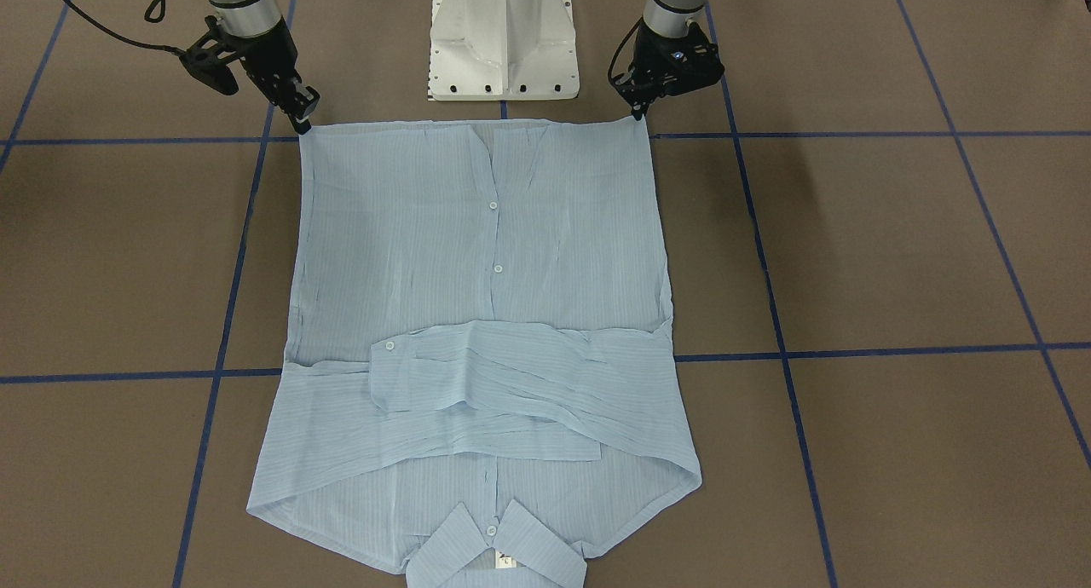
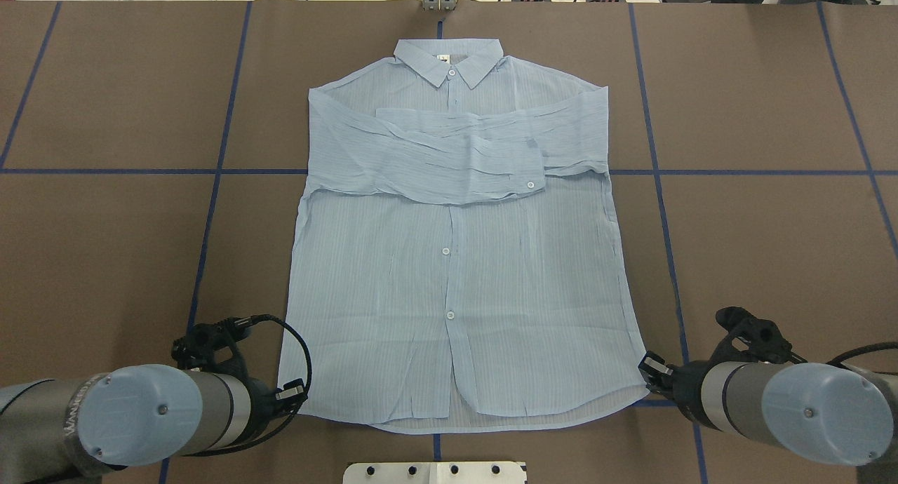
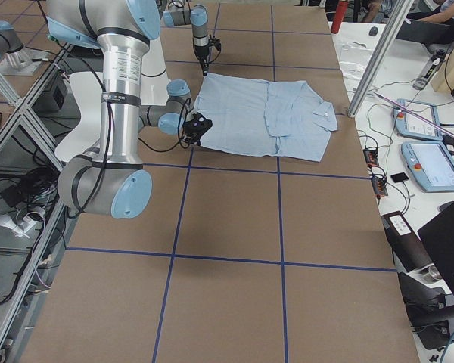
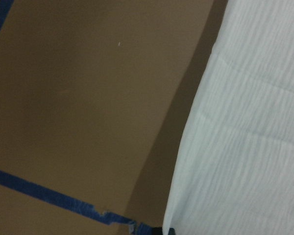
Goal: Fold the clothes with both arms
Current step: 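Lift the hem with both grippers and fold it toward the collar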
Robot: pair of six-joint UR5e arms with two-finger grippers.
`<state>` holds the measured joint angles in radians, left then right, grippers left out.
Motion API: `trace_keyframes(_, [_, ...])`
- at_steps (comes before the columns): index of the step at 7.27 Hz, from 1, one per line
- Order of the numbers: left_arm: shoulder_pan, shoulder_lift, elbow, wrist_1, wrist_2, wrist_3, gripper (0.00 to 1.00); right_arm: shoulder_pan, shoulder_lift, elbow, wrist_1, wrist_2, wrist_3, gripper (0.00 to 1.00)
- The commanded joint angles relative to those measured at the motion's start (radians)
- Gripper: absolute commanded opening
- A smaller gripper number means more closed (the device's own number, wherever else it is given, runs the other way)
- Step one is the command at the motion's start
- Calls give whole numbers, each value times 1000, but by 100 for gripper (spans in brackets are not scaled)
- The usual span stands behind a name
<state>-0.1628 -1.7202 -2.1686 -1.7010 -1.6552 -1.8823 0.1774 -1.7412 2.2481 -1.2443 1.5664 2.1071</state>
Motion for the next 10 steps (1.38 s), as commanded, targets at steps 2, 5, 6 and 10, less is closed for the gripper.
trace_keyframes(2, [-7,7,-188,75,-109,-70,0,-12,-67,114,-1,27,2,0])
trace_keyframes(5, [-205,-56,-186,92,-146,-49,0,132,-16,157,-1,26,2,0])
trace_keyframes(6, [-275,-103,-125,93,-152,-48,0,205,32,156,-1,27,1,0])
trace_keyframes(10, [-489,-199,-28,93,-216,23,0,367,100,122,-4,6,2,0])
